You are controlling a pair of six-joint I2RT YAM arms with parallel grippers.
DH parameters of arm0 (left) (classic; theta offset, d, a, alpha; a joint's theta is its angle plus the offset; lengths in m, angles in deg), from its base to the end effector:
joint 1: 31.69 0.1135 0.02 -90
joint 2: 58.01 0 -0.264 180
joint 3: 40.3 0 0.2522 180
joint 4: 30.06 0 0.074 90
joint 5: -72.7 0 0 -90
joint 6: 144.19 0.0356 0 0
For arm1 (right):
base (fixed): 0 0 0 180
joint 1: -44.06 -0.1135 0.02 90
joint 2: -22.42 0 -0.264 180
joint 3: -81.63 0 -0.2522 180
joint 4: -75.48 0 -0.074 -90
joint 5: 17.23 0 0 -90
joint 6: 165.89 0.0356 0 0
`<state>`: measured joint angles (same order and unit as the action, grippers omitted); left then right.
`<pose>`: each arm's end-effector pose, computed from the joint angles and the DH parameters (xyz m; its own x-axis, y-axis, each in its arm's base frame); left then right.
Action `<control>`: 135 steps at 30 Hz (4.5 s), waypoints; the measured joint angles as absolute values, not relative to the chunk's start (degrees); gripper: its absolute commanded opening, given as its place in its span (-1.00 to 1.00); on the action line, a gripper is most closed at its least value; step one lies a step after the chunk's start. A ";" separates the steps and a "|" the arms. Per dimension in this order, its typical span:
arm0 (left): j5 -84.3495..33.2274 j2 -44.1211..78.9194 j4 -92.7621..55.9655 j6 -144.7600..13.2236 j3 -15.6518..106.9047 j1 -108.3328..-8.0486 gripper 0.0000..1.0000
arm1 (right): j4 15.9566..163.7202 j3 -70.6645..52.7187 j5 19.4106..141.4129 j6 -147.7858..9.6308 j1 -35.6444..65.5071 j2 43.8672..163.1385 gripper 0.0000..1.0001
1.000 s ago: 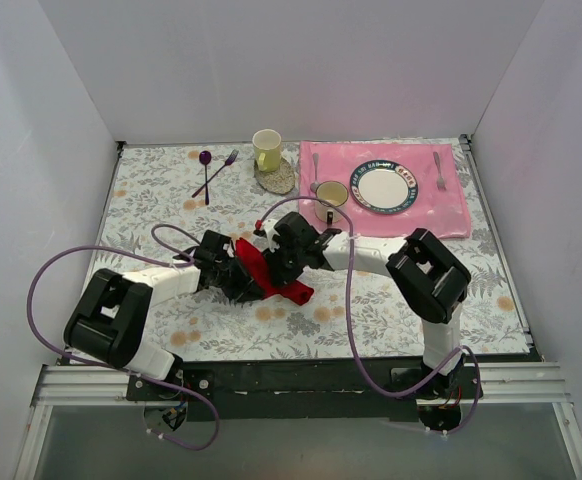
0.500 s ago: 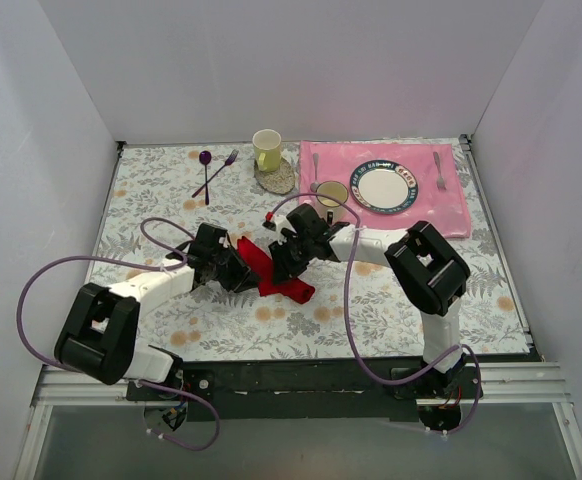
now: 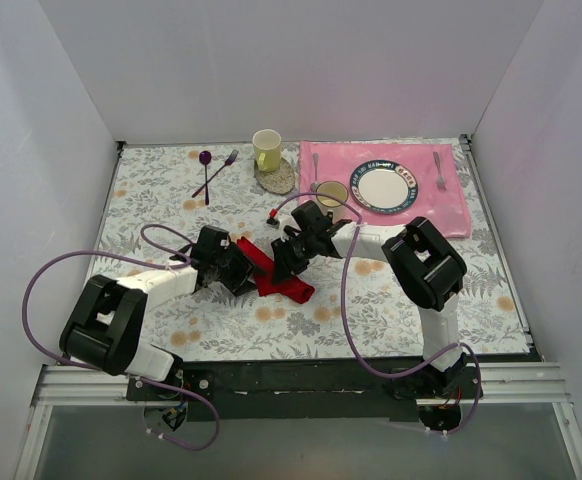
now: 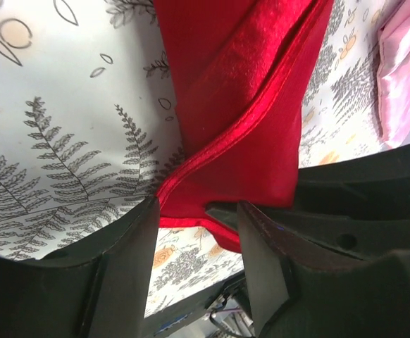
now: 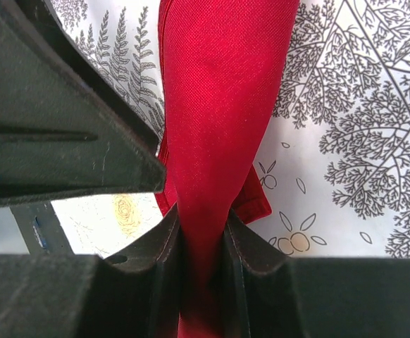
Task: Fold the napkin, place the utensils inside, and roll it up
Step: Roll the napkin with the utensil
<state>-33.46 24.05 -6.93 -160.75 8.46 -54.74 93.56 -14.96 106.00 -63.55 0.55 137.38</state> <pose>0.2300 -0.1086 0.1464 -0.2777 -0.8824 0.3799 -0.8824 0.0780 -0.4639 0.2865 0.2989 0.1418 -0.7179 -0.4350 -0.5435 -0.6960 0.4660 0.5463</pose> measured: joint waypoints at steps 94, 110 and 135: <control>-28.00 32.45 -5.92 -158.04 15.74 -56.82 -0.41 | 116.25 -4.60 66.88 -74.90 -13.65 130.69 0.86; -29.16 33.56 -3.24 -156.62 17.71 -56.58 -0.41 | 107.35 -10.06 63.43 -72.36 -15.36 131.19 0.63; -28.85 33.61 1.01 -149.71 22.43 -55.22 0.11 | 92.40 -21.01 83.40 -64.91 -8.02 129.40 -0.31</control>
